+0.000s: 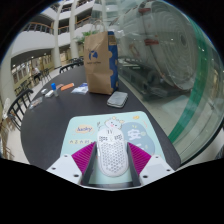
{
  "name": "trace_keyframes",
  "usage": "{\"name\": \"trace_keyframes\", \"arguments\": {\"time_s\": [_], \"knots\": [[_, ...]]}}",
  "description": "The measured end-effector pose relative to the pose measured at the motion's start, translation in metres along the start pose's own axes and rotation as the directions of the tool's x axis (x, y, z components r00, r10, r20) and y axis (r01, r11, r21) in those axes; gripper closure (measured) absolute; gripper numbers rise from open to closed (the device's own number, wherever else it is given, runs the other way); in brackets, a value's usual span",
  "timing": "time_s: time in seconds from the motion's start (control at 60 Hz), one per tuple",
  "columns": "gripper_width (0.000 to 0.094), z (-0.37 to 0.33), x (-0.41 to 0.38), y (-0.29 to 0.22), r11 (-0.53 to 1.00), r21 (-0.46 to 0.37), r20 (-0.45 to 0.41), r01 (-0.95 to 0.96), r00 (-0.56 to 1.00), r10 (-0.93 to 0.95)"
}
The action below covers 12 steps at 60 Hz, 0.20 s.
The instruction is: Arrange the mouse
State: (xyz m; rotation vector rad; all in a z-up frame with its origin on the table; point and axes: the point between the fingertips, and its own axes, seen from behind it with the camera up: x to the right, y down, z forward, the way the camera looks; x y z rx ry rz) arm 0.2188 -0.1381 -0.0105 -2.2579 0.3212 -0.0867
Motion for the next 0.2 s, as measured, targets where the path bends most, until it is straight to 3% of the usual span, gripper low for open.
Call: {"name": "trace_keyframes", "arguments": {"time_s": [0.083,0.117,0.2], "knots": [[0.0075,-0.014,-0.003,0.007,1.000,-0.014,0.040,0.018,0.999,-0.018],[0.0112,-0.023,-0.002,0.010,1.000,-0.011,0.051,0.023,0.998,-0.022],[0.0077,-0.049,0.007,0.014,0.999,0.012,0.040,0.036,0.999,-0.036]]}}
